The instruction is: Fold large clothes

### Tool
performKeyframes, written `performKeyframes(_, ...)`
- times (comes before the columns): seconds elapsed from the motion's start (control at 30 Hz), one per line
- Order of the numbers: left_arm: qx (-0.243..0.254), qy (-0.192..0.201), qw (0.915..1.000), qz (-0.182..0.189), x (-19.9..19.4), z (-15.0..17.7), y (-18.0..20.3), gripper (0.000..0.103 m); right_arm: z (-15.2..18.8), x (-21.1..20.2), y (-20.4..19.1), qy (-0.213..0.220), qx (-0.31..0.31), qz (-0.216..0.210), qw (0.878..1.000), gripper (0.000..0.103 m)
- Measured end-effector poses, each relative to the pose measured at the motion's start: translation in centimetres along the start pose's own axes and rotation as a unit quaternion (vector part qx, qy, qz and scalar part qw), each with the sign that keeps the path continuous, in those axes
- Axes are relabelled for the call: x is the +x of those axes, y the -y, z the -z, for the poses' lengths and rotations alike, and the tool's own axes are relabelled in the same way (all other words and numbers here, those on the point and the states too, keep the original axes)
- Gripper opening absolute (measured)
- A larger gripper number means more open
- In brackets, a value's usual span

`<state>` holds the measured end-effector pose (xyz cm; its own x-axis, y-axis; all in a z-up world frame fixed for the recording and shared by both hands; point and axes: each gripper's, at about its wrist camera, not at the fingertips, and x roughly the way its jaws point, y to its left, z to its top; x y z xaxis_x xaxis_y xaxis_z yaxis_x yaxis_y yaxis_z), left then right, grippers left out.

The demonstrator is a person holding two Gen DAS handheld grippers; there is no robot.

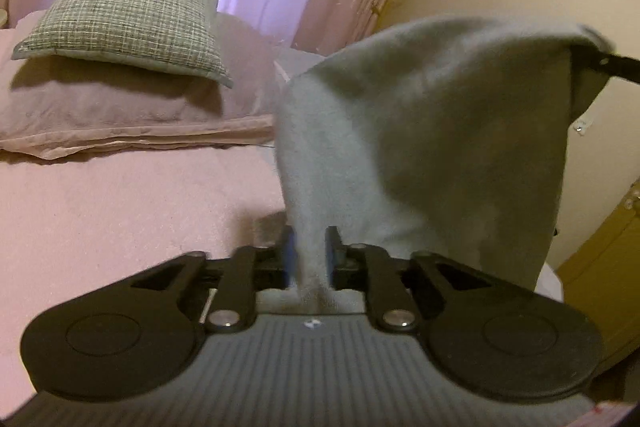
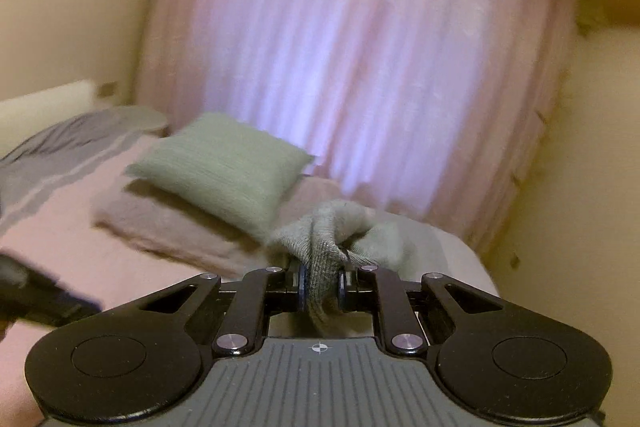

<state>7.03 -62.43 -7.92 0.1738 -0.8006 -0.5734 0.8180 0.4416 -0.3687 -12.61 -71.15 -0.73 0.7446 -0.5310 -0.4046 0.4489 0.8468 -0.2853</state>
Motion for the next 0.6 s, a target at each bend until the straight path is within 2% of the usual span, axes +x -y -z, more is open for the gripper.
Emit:
performKeyframes(0.07, 0.009, 0.005, 0.9998, -0.019, -2.6, 0.5, -2.0, 0.02, 1.1, -0.3, -4.8, -0.02, -0.008, -0.047, 0.999, 0.011)
performKeyframes(0.17, 0.002, -0.009, 0.9974, -0.072, -7.0, 2.5, -6.4, 0.02, 5.3, 0.5, -14.9, -0.075, -0.024, -0.132, 0.988, 0.011)
performKeyframes(0.27, -0.032, -0.032, 0.99, -0.133, -12.0, 5.6, -11.9, 0.02, 10.6, 1.7, -25.6, -0.145, -0.049, -0.215, 0.965, 0.019)
performKeyframes(0.3, -0.041, -0.04, 0.9868, -0.152, -13.5, 6.6, -13.4, 0.02, 12.5, 2.0, -29.5, -0.173, -0.065, -0.25, 0.951, 0.02)
performKeyframes(0.37, -0.052, -0.054, 0.9803, -0.183, -16.3, 8.5, -16.0, 0.02, 14.7, 1.5, -33.5, -0.185, -0.063, -0.302, 0.933, 0.028)
performKeyframes(0.4, -0.053, -0.063, 0.9776, -0.194, -17.5, 9.6, -16.9, 0.02, 15.6, 0.9, -35.3, -0.198, -0.062, -0.316, 0.926, 0.031)
performKeyframes(0.47, -0.056, -0.077, 0.9738, -0.206, -19.3, 11.3, -18.0, 0.022, 16.5, -0.1, -36.4, -0.209, -0.06, -0.324, 0.921, 0.044)
performKeyframes(0.53, -0.057, -0.085, 0.9731, -0.206, -19.8, 12.5, -18.5, 0.027, 17.0, -0.6, -35.4, -0.219, -0.053, -0.31, 0.924, 0.049)
performKeyframes(0.6, -0.06, -0.092, 0.9748, -0.194, -19.5, 13.5, -18.6, 0.03, 17.1, 0.3, -32.9, -0.233, -0.036, -0.273, 0.933, 0.052)
